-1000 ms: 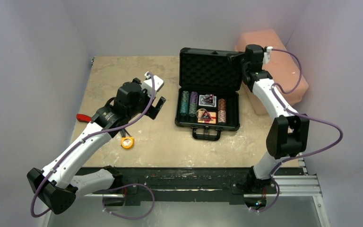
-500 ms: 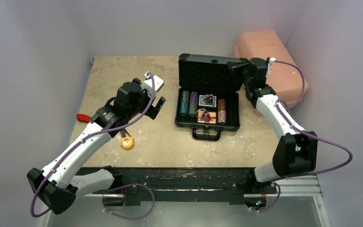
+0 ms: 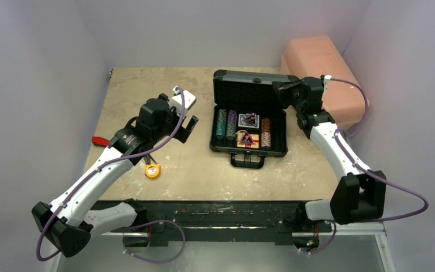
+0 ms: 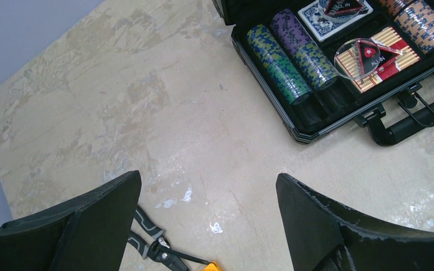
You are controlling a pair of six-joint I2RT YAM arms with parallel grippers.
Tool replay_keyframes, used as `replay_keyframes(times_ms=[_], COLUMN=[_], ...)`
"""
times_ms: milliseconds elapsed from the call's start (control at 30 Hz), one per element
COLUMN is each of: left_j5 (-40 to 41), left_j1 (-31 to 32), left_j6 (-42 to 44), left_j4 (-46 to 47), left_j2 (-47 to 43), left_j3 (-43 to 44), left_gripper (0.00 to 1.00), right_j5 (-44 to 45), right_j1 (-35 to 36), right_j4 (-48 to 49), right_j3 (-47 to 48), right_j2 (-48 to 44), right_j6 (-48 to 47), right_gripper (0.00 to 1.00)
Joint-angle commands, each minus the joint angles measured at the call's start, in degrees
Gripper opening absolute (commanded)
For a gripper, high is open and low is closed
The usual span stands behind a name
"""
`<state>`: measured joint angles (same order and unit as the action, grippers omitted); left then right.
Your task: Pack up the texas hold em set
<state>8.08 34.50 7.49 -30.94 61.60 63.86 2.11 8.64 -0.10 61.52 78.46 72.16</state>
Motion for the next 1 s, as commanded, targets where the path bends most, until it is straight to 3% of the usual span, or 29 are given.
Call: replay_keyframes(times_ms=[0,133,433,700,967], left_j5=[-0.43,-0.45,-0.58,-0.5,-0.52], left_j1=[-0.42,-0.43,-0.4,-0.45,-0.4], left_j6=[-0.74,-0.74,-0.86,-0.85,-1.02], left_j4=[1.49,1.51,1.56,1.42,1.23], left_j2=[-1.56,-1.74,-1.79,-2.01,-2.01], left_j3=[0.92,0.83,0.66,0.66,0.39], left_gripper=[0.89,0.89,0.89,0.89,0.89], right_j5=[1.12,1.11,2.19,11.8,15.0], right_j1=[0.58,0.54,0.58,0.58,0.58], right_j4=[-16.83,-18.28,-25.08,-31.31,-29.3], right_j3=[-4.6,-6.8,-10.03,-5.85,-4.94], right_j2=[-0.52,-3.62,-13.89,-25.23,-24.78], right_j6=[-8.35,-9.83,-14.46,-21.63,-27.58], right_gripper=[0.04,0.24,0.5,0.78,0.79])
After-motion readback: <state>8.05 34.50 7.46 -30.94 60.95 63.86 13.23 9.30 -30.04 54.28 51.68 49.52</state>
